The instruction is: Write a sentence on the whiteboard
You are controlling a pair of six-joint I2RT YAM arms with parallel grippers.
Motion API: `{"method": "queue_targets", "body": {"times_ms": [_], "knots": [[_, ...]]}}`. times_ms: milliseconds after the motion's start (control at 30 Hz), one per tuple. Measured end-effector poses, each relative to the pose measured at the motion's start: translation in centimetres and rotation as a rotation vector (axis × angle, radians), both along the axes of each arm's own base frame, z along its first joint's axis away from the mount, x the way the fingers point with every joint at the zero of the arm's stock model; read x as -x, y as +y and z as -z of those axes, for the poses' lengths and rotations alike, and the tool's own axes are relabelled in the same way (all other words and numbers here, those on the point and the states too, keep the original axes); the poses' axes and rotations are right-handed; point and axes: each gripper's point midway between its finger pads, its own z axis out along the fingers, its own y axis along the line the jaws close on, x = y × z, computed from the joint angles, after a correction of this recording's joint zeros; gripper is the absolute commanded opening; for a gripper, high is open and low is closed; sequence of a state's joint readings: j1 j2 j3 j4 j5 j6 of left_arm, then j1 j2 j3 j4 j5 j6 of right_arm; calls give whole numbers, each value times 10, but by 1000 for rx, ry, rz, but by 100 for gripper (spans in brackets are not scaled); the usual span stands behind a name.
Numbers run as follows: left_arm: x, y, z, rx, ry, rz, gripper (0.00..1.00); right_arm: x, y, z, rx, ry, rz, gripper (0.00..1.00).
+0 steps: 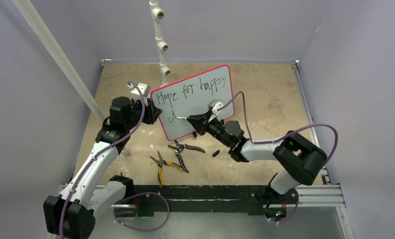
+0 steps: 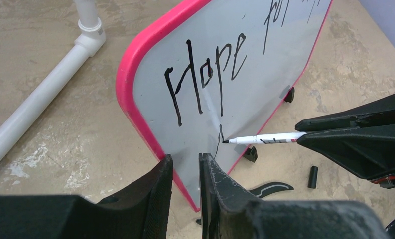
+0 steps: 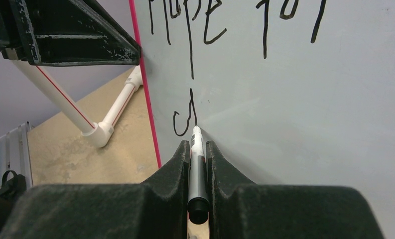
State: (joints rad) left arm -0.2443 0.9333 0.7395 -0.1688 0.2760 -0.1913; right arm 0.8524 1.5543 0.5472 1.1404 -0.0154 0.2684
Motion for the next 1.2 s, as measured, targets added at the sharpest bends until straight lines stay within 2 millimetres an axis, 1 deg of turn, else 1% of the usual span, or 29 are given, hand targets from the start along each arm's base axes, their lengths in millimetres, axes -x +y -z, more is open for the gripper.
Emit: {"method": "queue_targets", "body": {"times_ms": [233, 367, 500, 567, 700, 800, 867, 967, 1067, 1133, 1200], "knots": [[-1, 0, 4, -3, 13, 0, 25, 0, 0, 2, 7, 6, 0, 0], [-2, -1, 10, -8, 32, 0, 25, 1, -2, 8, 20, 18, 5, 0], [-2, -1, 11, -9, 37, 1, 25, 2, -7, 13, 32, 29, 18, 0], [-2, -1, 11, -8, 37, 0, 25, 2, -9, 10, 27, 26, 26, 0], [-3, 1, 11, -10, 36, -8, 26, 5, -13, -8, -7, -3, 27, 0], [-3, 4, 7, -9, 23, -33, 30, 8, -16, -22, -34, -26, 25, 0], [-2, 8, 0, -8, 2, -53, 35, 9, -17, -27, -45, -35, 25, 0], [-1, 15, -12, 0, -36, -98, 43, 9, -17, -28, -48, -38, 25, 0], [1, 20, -22, 13, -72, -125, 46, 9, -17, -28, -49, -38, 24, 0], [1, 19, -22, 21, -73, -123, 47, 9, -16, -29, -53, -42, 23, 0], [0, 15, -18, 26, -57, -107, 47, 9, -16, -29, -55, -44, 20, 0]]}}
